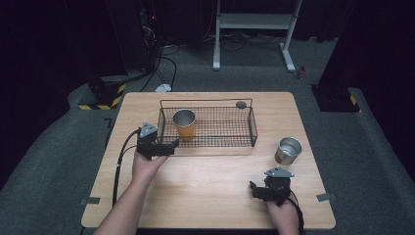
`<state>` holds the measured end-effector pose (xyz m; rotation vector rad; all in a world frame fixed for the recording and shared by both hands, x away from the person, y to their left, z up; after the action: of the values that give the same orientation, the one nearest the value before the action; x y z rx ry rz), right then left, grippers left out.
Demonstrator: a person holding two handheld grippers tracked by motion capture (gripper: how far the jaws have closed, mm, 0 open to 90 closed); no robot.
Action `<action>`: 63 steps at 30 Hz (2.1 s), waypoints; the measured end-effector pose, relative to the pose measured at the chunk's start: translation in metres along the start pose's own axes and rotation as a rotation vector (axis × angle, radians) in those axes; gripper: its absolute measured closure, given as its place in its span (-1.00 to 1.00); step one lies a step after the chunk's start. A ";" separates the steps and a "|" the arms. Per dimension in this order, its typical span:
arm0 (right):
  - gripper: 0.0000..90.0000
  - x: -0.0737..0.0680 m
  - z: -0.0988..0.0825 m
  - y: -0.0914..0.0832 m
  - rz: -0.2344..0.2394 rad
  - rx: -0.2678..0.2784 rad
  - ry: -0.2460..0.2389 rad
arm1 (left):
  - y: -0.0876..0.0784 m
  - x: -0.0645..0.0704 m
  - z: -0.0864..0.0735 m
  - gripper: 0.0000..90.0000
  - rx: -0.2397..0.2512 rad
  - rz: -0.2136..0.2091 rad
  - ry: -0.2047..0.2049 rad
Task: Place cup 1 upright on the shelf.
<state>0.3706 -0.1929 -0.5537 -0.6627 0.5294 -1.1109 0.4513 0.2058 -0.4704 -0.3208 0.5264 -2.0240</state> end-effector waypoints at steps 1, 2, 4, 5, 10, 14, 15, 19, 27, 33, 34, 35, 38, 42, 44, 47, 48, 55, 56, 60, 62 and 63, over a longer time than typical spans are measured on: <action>-0.80 0.000 0.000 0.000 0.000 0.000 0.000 | -0.002 -0.001 -0.002 -0.99 -0.008 0.006 -0.002; -0.80 0.000 0.000 0.000 0.000 0.000 0.000 | -0.003 -0.002 -0.004 -0.99 -0.017 0.012 -0.008; -0.80 0.000 0.000 0.000 0.000 0.000 0.000 | -0.007 -0.004 -0.008 -0.99 -0.025 0.017 -0.008; -0.80 0.000 0.000 0.000 0.000 0.000 0.000 | -0.009 -0.005 -0.011 -0.99 -0.025 0.019 -0.006; -0.80 0.000 0.000 0.000 0.000 0.000 0.000 | -0.020 -0.010 -0.025 -0.99 -0.035 0.023 -0.009; -0.79 0.000 0.000 0.000 0.000 0.000 0.000 | -0.025 -0.013 -0.034 -0.99 -0.043 0.020 -0.019; -0.80 0.000 0.000 0.000 0.000 0.000 0.000 | -0.027 -0.014 -0.037 -0.99 -0.045 0.022 -0.017; -0.80 0.000 0.000 0.000 0.000 0.000 0.000 | -0.033 -0.013 -0.047 -0.99 -0.058 0.014 -0.022; -0.80 0.000 0.000 0.000 0.000 0.000 0.000 | -0.038 -0.012 -0.074 -0.98 -0.105 0.002 -0.009; -0.80 0.000 0.000 0.000 0.000 0.000 0.000 | -0.043 -0.011 -0.086 -0.99 -0.136 -0.004 0.003; -0.80 0.000 0.000 0.000 0.000 0.000 0.000 | -0.044 -0.011 -0.090 -0.99 -0.147 -0.006 0.005; -0.80 0.000 0.000 0.000 0.000 0.000 0.000 | -0.044 -0.011 -0.090 -0.99 -0.147 -0.006 0.005; -0.80 0.000 0.000 0.000 0.000 0.000 0.000 | -0.044 -0.012 -0.098 -0.99 -0.170 0.001 0.006; -0.80 0.000 0.000 0.000 0.000 0.000 0.000 | -0.045 -0.014 -0.108 -0.99 -0.203 0.002 0.015; -0.80 0.000 0.000 0.000 0.000 0.000 0.000 | -0.046 -0.013 -0.111 -0.98 -0.214 -0.003 0.017; -0.80 0.000 0.000 0.000 0.000 0.000 0.000 | -0.046 -0.012 -0.117 -0.98 -0.241 0.005 0.035; -0.80 0.000 0.000 0.000 0.000 0.000 0.000 | -0.047 -0.012 -0.118 -0.98 -0.242 0.008 0.038; -0.80 0.000 0.000 0.000 0.000 0.000 0.000 | -0.048 -0.008 -0.124 -0.94 -0.256 0.012 0.066; -0.80 0.000 0.000 0.000 0.000 0.000 0.000 | -0.048 -0.007 -0.125 -0.92 -0.258 0.011 0.064; -0.80 0.000 0.000 0.000 -0.001 -0.001 0.000 | -0.047 -0.005 -0.127 -0.89 -0.259 0.027 0.077; -0.80 0.000 0.000 0.000 -0.004 -0.002 0.006 | -0.046 -0.003 -0.127 -0.91 -0.263 0.034 0.085; -0.80 0.000 -0.001 -0.001 -0.002 -0.003 0.007 | -0.046 -0.003 -0.127 -0.93 -0.265 0.034 0.082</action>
<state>0.3700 -0.1934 -0.5537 -0.6624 0.5360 -1.1153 0.3625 0.2573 -0.5583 -0.3859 0.8492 -1.9424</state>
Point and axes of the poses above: each handheld gripper's, and its own axes: y roughly forward along the jaws, z roughly out of its top, x roughly to its right, the point moved 4 cm from there along y, roughly forward along the jaws, and after that the axes turned 6 degrees about y, right-handed, at the moved point
